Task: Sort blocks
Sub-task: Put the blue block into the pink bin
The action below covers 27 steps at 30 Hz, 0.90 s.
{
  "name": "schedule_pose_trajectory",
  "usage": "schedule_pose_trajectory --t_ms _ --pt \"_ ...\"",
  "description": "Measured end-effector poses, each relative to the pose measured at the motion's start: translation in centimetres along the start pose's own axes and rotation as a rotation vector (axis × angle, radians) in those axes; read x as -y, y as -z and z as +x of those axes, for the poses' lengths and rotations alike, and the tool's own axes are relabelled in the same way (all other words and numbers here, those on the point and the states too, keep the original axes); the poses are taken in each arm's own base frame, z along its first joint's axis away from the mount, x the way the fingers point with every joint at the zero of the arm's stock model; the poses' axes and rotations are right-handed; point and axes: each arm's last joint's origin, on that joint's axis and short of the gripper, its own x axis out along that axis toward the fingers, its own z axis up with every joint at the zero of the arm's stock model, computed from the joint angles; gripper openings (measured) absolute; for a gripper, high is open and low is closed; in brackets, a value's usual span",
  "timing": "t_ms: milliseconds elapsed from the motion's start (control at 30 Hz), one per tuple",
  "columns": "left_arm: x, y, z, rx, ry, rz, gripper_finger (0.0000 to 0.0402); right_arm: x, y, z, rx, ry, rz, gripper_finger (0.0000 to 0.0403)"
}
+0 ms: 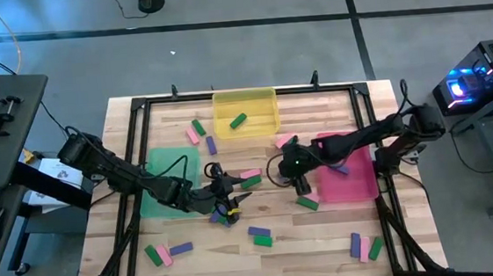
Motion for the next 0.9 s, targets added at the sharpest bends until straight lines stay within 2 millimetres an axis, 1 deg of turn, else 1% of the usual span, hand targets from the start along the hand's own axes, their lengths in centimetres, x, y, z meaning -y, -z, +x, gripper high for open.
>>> schedule_pose_trajectory --t_ms 100,133,167,267,367,500,533,567,667,700,800,900 --pt "0.0 0.0 0.0 -0.002 -0.001 0.001 0.0193 0.7 0.8 0.8 -0.071 0.108 -0.001 0.0206" --pt "0.0 0.0 0.0 -0.002 -0.001 0.0 0.0193 1.0 1.0 1.1 -0.084 0.12 0.014 0.0206" --pt "0.0 0.0 0.0 -0.002 -0.001 0.0 0.0193 1.2 1.2 1.3 -0.088 0.112 0.031 0.0206" --pt "0.0 0.0 0.0 -0.002 -0.001 0.0 0.0193 1.6 1.7 2.4 -0.089 0.011 0.086 0.0198" --pt "0.0 0.0 0.0 -0.002 0.0 0.0 0.0193 1.9 2.1 3.2 -0.105 -0.025 0.13 0.0169" --pt "0.0 0.0 0.0 -0.003 0.0 0.001 0.0193 2.1 2.3 3.5 -0.115 -0.022 0.203 0.0098" --pt "0.0 0.0 0.0 -0.003 0.0 0.001 0.0193 2.1 2.1 3.4 -0.107 -0.019 0.215 0.0079" --pt "0.0 0.1 0.0 -0.004 0.0 0.002 0.0193 2.0 1.9 3.1 -0.098 -0.014 0.226 0.0071" --pt "0.0 0.1 0.0 -0.005 -0.001 0.002 0.0193 1.3 1.1 1.9 -0.069 0.034 0.232 0.007" --pt "0.0 0.1 0.0 -0.005 -0.001 0.003 0.0193 0.8 0.6 1.2 -0.042 0.056 0.226 0.007" --pt "0.0 0.1 0.0 -0.007 -0.001 0.001 0.0193 -0.7 -1.4 -1.7 0.08 0.136 0.218 0.007" --pt "0.0 0.2 0.0 -0.016 -0.003 -0.009 0.0193 -2.8 -1.5 -4.5 0.096 0.181 0.235 0.007"
